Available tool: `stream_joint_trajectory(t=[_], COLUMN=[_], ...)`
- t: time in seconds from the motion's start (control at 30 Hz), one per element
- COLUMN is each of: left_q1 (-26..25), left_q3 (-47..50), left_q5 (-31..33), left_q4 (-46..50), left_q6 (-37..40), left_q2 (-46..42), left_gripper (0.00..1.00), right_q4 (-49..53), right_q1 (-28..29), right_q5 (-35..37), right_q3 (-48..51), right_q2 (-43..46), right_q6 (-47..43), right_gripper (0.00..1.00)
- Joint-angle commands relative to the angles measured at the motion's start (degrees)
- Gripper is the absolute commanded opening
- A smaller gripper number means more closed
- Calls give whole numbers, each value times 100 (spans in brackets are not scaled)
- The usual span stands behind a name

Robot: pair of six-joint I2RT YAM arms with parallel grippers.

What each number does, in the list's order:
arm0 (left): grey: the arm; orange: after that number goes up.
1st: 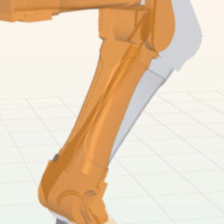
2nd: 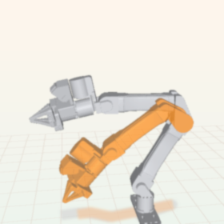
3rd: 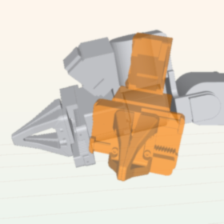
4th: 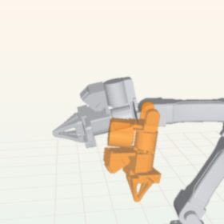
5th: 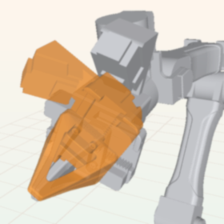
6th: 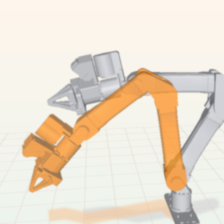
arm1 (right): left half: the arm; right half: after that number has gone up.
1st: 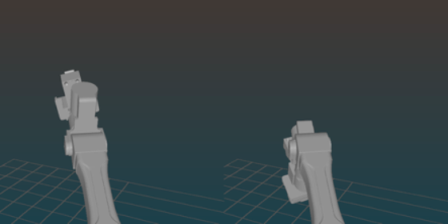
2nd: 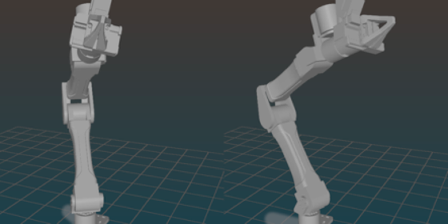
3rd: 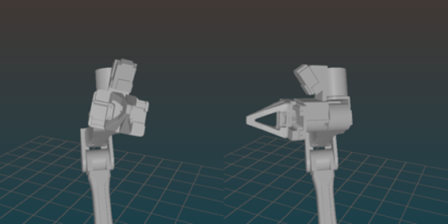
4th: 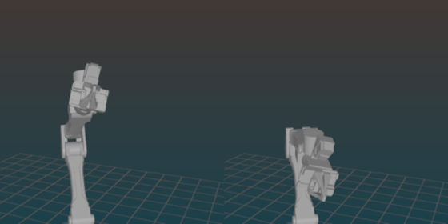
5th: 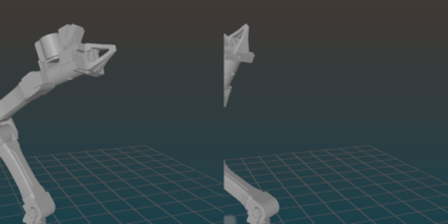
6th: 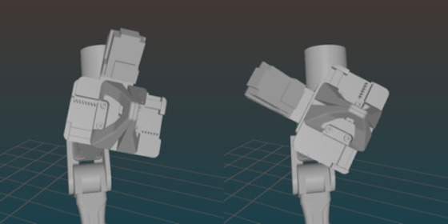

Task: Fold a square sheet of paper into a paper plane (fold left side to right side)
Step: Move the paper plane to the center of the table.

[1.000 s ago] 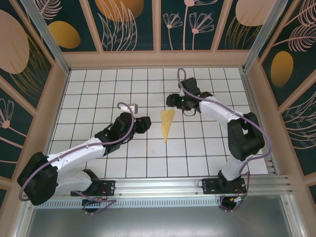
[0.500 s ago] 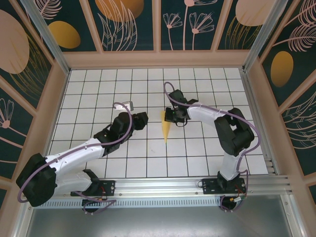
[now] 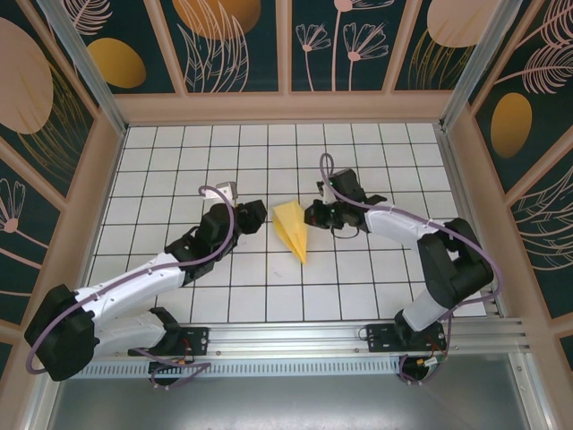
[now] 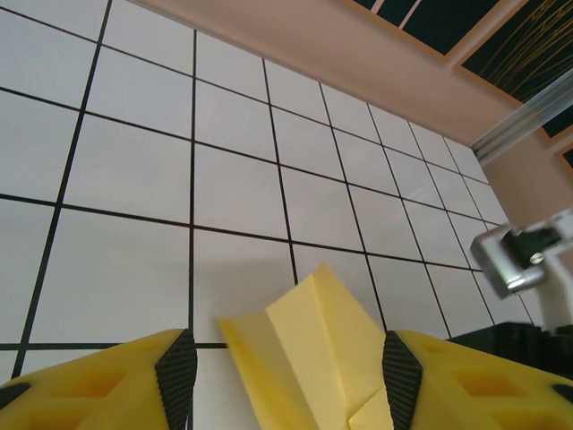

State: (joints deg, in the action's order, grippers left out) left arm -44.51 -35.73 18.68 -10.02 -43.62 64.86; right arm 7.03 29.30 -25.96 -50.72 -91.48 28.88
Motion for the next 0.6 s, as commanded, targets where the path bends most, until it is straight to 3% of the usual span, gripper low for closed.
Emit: stream_joint_trajectory(t=[0.0, 0.03, 0.3, 0.4, 0.57], left_q1=[26, 26, 22, 21, 26], left_q3=[92, 84, 39, 69, 300], left_q5=[126, 110, 60, 51, 100], left_q4=[62, 70, 63, 25, -215], left_q6=[-9, -7, 63, 107, 100], left_q2=[-62, -53, -39, -102, -309], left_gripper=[61, 61, 66, 72, 88], right_q4=[-367, -275, 1258, 1903, 2204], right_q1=[-361, -467, -518, -234, 641], right_q5=[-376, -257, 1229, 1880, 2043], right_q3=[405, 444, -39, -340, -442], right_q2=[-214, -234, 424, 686, 672], right_q6=[-85, -159, -549, -620, -436], right_gripper=[0, 0, 44, 48, 48])
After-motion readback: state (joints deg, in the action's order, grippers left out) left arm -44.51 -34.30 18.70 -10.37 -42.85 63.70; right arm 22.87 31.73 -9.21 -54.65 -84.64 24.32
